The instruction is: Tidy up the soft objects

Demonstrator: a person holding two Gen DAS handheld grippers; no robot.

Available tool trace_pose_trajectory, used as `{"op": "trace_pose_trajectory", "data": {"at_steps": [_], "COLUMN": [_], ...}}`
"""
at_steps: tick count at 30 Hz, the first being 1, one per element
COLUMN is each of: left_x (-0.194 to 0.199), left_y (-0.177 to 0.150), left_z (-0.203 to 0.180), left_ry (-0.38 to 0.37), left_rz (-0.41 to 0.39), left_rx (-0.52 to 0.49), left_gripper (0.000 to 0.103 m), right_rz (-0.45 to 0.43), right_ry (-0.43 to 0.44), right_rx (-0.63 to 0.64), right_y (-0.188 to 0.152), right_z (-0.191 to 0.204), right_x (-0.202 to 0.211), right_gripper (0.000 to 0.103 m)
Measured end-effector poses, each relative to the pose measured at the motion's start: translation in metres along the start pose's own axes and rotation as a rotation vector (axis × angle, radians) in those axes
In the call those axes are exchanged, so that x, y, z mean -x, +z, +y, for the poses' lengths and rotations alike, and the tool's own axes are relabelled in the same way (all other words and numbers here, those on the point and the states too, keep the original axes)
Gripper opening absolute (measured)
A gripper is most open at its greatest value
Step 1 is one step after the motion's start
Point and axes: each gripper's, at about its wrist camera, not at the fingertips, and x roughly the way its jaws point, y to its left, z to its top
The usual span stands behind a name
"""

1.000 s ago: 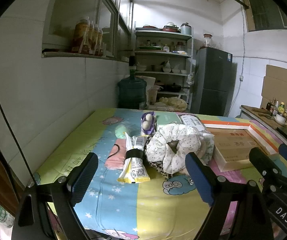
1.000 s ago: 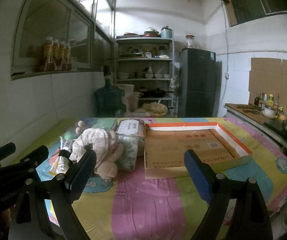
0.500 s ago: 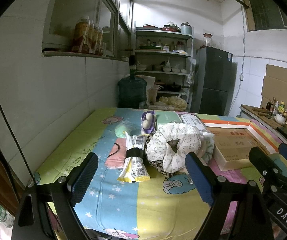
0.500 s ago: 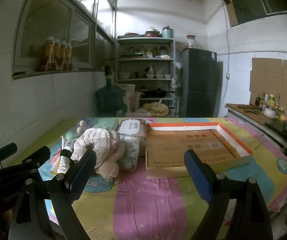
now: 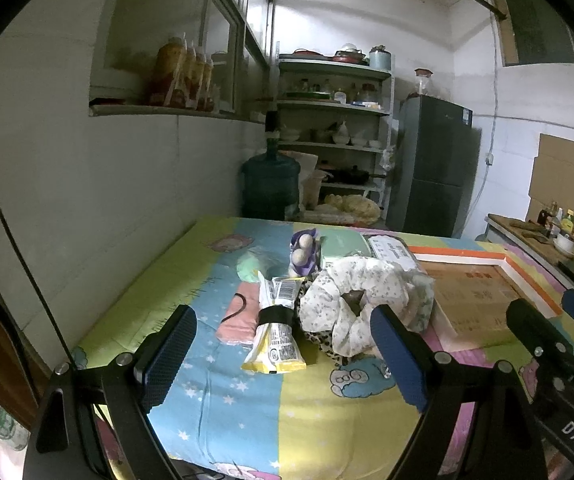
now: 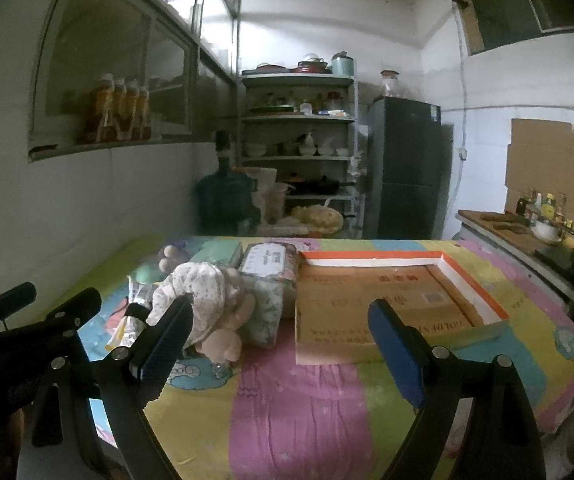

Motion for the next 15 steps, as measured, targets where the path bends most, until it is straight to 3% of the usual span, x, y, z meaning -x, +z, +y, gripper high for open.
{"op": "trace_pose_trajectory", "data": {"at_steps": [7, 11, 15], "left_x": [-0.014, -0.023, -0.035], "left_y": [0.010, 0.014, 0.017], "left_z": [0.004, 0.021, 0.036], "left_ry": [0.024, 0.083, 0.113], "left_rz": [0.009, 0.022, 0.049], "left_rx": [0.006, 0.017, 0.039], "left_gripper": [0.089, 0.089, 0.089], "right_rz": [-0.002, 0.007, 0.031], "right_ry": [0.122, 0.200, 0.224], "right_rx": [0.009, 0.051, 0.082], "right_y": [0.008, 0.008, 0.008], "right_z": [0.000, 0.012, 0.024], "right_x": [-0.018, -0.030, -0.046], "right_gripper": [0.090, 0.090, 0.090]}}
